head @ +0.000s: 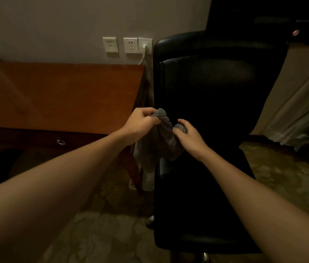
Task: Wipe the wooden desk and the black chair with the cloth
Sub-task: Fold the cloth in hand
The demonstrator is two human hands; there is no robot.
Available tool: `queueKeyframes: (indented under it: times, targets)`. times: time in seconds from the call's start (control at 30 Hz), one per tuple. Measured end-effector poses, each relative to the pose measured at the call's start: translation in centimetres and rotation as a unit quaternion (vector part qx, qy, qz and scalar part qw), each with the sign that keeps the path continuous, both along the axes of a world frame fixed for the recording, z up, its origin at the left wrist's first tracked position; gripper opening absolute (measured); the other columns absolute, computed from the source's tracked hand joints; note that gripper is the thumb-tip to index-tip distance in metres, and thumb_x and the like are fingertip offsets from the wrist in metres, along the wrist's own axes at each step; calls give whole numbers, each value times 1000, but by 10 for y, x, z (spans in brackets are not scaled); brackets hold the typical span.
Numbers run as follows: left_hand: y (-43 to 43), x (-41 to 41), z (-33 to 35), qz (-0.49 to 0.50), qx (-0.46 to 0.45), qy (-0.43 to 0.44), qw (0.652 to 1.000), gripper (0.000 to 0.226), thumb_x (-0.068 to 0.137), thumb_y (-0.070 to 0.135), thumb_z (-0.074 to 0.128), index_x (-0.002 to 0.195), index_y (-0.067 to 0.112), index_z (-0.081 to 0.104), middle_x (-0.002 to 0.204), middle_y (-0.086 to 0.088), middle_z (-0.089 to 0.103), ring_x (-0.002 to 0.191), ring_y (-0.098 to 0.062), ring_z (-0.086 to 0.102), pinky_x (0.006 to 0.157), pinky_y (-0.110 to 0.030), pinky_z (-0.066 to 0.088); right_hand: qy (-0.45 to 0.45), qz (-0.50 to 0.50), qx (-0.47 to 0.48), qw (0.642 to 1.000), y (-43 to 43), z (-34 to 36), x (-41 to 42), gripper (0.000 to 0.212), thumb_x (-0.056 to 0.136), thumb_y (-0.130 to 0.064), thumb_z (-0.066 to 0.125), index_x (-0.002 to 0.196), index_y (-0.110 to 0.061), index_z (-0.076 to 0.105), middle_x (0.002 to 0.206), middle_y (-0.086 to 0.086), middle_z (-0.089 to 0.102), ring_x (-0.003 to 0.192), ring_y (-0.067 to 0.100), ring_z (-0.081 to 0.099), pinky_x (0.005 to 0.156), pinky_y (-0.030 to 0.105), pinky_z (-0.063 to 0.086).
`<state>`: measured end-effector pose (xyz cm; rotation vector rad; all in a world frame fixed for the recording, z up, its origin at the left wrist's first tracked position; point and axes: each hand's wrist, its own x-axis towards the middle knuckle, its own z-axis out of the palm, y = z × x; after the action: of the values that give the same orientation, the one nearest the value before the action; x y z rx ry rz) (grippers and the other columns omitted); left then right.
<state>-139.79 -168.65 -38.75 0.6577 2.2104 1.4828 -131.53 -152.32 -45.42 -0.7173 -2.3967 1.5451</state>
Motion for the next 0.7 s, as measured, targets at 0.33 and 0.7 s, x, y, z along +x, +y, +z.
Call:
queueKeyframes:
  times: [0.33,0.7]
  targets:
    - [-3,0,164,-97,-185,146,967,35,91,24,62,125,28,67,118,7,70,110,-12,65,87,-34,55,-256,228,395,852,22,210,-6,78,93,-51,51,158,-29,13,141,9,53,119,28,57,94,39,50]
    - [-25,31,266,-67,-191,210,957,28,89,16,67,109,35,69,103,11,71,93,-8,65,78,-42,58,-95,353,194,910,1,330,-5,52,77,-22,77,119,-33,47,108,-8,57,90,9,62,71,26,54]
